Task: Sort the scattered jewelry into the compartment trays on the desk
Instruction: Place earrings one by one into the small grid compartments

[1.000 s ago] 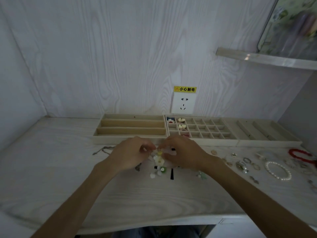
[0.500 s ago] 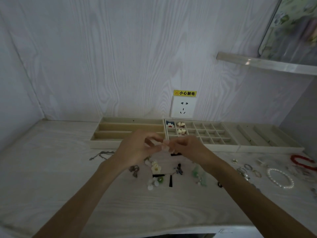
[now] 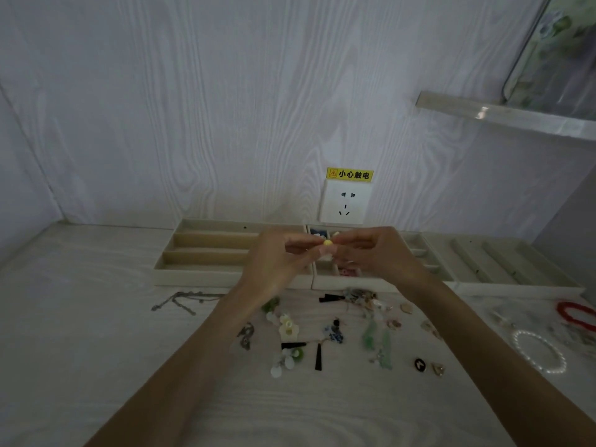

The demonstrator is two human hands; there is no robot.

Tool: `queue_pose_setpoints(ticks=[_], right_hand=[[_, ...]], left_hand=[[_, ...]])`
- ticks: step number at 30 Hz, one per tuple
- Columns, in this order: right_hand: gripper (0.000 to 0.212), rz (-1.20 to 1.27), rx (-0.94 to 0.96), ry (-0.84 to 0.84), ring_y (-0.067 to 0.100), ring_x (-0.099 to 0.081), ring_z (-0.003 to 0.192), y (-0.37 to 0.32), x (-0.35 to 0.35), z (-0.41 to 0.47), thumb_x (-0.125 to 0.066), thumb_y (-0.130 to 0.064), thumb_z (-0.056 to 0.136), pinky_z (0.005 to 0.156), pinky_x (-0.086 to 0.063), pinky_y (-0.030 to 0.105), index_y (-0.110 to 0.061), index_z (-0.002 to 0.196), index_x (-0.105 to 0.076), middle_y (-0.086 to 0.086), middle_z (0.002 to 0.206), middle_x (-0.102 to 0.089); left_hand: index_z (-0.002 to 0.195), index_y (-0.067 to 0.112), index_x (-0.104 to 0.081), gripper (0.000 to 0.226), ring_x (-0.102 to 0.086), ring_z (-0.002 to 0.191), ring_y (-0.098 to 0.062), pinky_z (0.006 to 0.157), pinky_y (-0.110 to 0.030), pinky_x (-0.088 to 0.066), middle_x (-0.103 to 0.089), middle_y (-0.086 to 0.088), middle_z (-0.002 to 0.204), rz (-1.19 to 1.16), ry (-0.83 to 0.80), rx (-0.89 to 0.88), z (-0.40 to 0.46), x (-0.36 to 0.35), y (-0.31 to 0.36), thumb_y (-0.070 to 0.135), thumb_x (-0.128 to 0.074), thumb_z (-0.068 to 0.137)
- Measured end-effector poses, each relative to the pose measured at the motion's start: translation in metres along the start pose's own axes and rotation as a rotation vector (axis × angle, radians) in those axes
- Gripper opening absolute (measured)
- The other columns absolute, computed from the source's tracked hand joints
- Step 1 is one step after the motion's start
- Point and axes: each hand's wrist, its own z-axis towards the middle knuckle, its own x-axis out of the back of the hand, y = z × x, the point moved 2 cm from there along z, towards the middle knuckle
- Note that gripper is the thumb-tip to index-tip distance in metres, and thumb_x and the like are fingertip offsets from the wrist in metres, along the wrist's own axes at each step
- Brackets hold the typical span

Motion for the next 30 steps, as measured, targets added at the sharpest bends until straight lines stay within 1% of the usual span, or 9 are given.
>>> queue_pose_setpoints(ticks=[2, 4, 6, 9, 12, 17, 22, 27, 30], right_hand=[[0.016, -0.059, 0.024, -0.013, 0.014, -0.072, 0.069, 0.0, 0.0, 0.005, -0.078, -0.019, 0.07, 0.066, -0.057, 0.019, -0.017, 0.086, -0.074, 0.001, 0.076, -0.074], [0.016, -0.189, 0.044, 0.038, 0.012, -0.071, 0.066, 0.004, 0.003, 0.015, -0.077, -0.018, 0.074, 0.064, -0.056, 0.017, -0.014, 0.089, -0.074, 0.002, 0.077, -0.074], [0.014, -0.401, 0.094, 0.112, 0.009, -0.07, 0.069, 0.008, 0.012, 0.029, -0.077, -0.021, 0.075, 0.07, -0.056, 0.021, -0.017, 0.088, -0.074, 0.0, 0.076, -0.072], [0.013, -0.564, 0.102, 0.012, 0.004, -0.067, 0.075, 0.011, 0.016, 0.046, -0.077, -0.027, 0.075, 0.079, -0.055, 0.028, -0.021, 0.086, -0.073, -0.005, 0.077, -0.071], [0.016, -0.723, 0.111, -0.069, -0.004, -0.06, 0.069, 0.013, 0.007, 0.057, -0.076, -0.036, 0.073, 0.072, -0.05, 0.023, -0.025, 0.084, -0.073, -0.013, 0.075, -0.067], [0.018, -0.928, 0.132, -0.104, 0.008, -0.056, 0.073, 0.013, -0.006, 0.066, -0.074, -0.039, 0.076, 0.07, -0.048, 0.029, -0.025, 0.089, -0.075, -0.009, 0.08, -0.062], [0.02, -1.061, 0.143, -0.086, 0.009, -0.053, 0.078, 0.006, -0.009, 0.064, -0.072, -0.037, 0.079, 0.066, -0.039, 0.026, -0.024, 0.094, -0.074, -0.013, 0.076, -0.053], [0.02, -1.123, 0.163, -0.019, 0.014, -0.06, 0.083, 0.006, -0.008, 0.06, -0.071, -0.037, 0.08, 0.066, -0.04, 0.025, -0.024, 0.094, -0.074, -0.004, 0.092, -0.066], [0.018, -1.103, 0.174, 0.002, 0.011, -0.058, 0.077, 0.005, -0.009, 0.059, -0.072, -0.036, 0.079, 0.064, -0.038, 0.023, -0.026, 0.093, -0.072, -0.005, 0.09, -0.066]], left_hand=[[0.1, 0.031, -0.073, 0.028, -0.067, 0.083, 0.004, 0.082, -0.03, -0.056, -0.073, 0.015, 0.092, 0.066, -0.023, -0.012, 0.001, 0.001, -0.005, 0.045, -0.069, 0.076], [0.107, 0.03, -0.071, 0.023, -0.065, 0.089, 0.004, 0.085, -0.029, -0.054, -0.07, 0.018, 0.1, 0.138, -0.008, -0.024, 0.002, 0.007, -0.013, 0.035, -0.065, 0.086], [0.111, 0.032, -0.068, 0.023, -0.062, 0.09, 0.005, 0.085, -0.024, -0.052, -0.066, 0.023, 0.101, 0.265, 0.028, -0.02, 0.004, 0.016, -0.021, 0.032, -0.061, 0.089], [0.103, 0.035, -0.07, 0.018, -0.06, 0.088, 0.004, 0.08, -0.023, -0.051, -0.068, 0.021, 0.099, 0.372, 0.022, 0.022, 0.004, 0.027, -0.032, 0.031, -0.062, 0.088], [0.102, 0.035, -0.07, 0.017, -0.059, 0.088, 0.002, 0.078, -0.021, -0.048, -0.068, 0.018, 0.099, 0.39, -0.007, 0.053, 0.003, 0.028, -0.037, 0.029, -0.062, 0.088], [0.102, 0.031, -0.071, 0.017, -0.06, 0.087, 0.0, 0.082, -0.029, -0.053, -0.069, 0.015, 0.097, 0.364, -0.005, 0.054, 0.0, 0.027, -0.034, 0.027, -0.063, 0.087], [0.093, 0.037, -0.073, 0.013, -0.061, 0.089, 0.0, 0.082, -0.03, -0.053, -0.07, 0.018, 0.097, 0.383, -0.06, 0.07, -0.001, 0.026, -0.036, 0.031, -0.065, 0.085], [0.095, 0.035, -0.073, 0.013, -0.062, 0.091, -0.002, 0.082, -0.032, -0.053, -0.07, 0.018, 0.101, 0.419, -0.087, 0.053, -0.001, 0.024, -0.034, 0.034, -0.066, 0.084], [0.095, 0.035, -0.073, 0.013, -0.062, 0.089, -0.002, 0.082, -0.033, -0.054, -0.07, 0.017, 0.099, 0.427, -0.1, 0.059, -0.001, 0.025, -0.034, 0.035, -0.066, 0.084]])
